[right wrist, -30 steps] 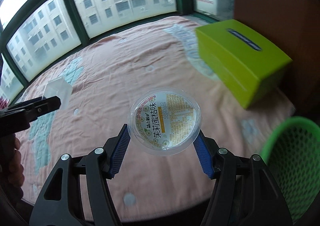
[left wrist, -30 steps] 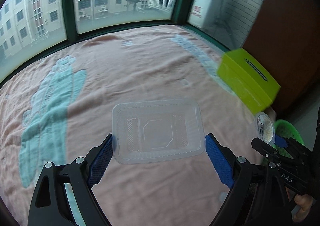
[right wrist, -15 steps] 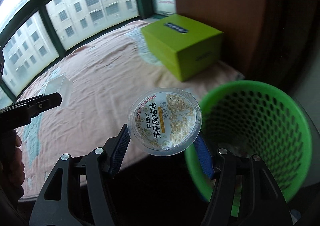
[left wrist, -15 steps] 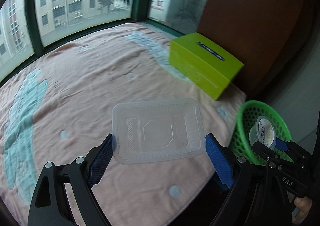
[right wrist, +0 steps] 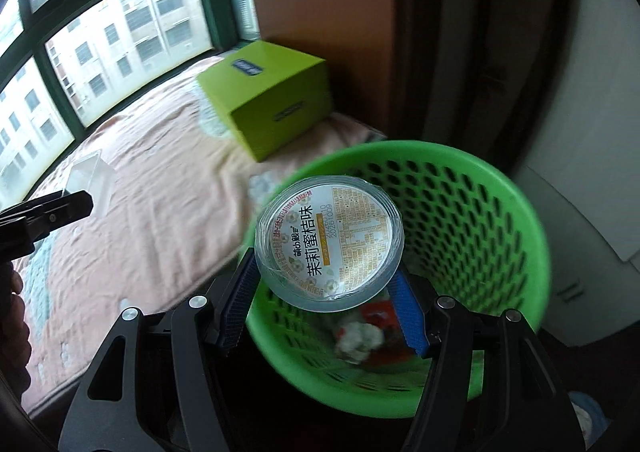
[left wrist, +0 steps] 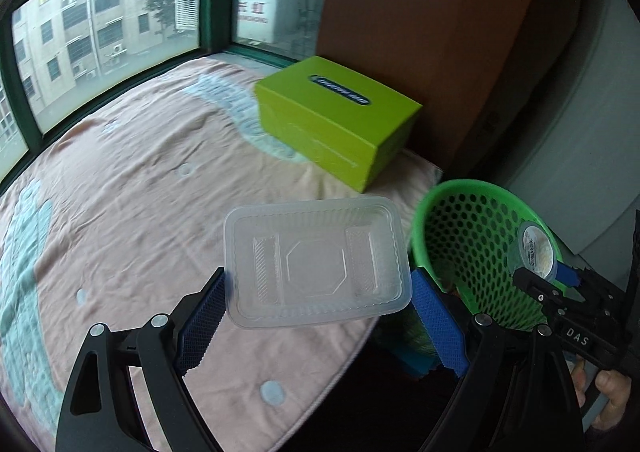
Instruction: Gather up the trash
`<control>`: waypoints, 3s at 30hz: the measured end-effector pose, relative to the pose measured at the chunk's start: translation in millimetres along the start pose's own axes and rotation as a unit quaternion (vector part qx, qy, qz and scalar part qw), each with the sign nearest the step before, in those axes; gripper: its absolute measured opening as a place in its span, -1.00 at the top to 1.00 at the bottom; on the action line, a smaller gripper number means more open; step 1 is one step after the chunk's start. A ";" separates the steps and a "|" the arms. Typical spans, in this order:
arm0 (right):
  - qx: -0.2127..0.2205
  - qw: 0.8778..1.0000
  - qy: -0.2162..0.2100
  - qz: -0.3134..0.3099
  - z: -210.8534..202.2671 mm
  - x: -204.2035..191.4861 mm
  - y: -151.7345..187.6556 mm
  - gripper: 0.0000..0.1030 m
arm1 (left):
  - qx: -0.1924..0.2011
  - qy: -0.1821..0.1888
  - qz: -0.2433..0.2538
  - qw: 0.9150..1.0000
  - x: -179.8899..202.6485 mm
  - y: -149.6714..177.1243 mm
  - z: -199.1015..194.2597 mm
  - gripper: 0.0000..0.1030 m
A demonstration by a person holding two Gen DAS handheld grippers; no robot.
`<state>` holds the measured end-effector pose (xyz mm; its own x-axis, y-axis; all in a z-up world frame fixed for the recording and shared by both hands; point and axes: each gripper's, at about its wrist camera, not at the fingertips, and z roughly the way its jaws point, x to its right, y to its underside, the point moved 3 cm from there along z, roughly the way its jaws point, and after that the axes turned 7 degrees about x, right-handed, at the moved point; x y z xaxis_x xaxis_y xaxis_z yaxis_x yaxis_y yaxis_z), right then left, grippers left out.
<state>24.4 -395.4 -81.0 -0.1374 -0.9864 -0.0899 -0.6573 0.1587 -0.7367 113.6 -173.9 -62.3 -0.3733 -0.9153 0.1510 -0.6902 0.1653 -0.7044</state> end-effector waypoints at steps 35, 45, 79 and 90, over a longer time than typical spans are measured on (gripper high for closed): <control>0.044 0.993 0.071 0.080 -64.2 109.4 11.5 -0.49 | -0.049 0.074 0.102 0.991 144.4 1.4 48.7 -0.68; 0.050 0.991 0.075 0.094 -75.6 118.0 19.9 -0.49 | -0.071 0.095 0.116 0.986 173.9 11.0 62.5 -0.68; 0.061 0.995 0.017 0.076 -78.6 60.0 11.4 -0.52 | -0.020 0.051 0.079 0.995 101.3 -3.4 12.9 -0.82; 0.072 0.996 -0.029 0.032 -69.9 -13.6 -6.9 -0.60 | 0.020 -0.020 0.020 0.999 14.9 -4.3 -27.0 -0.82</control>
<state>-21.1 -380.2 -27.9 -0.1290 -0.9760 -0.1756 -0.5352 0.2176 -0.8162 94.3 -178.3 -38.3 -0.3747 -0.9222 0.0951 -0.6494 0.1879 -0.7368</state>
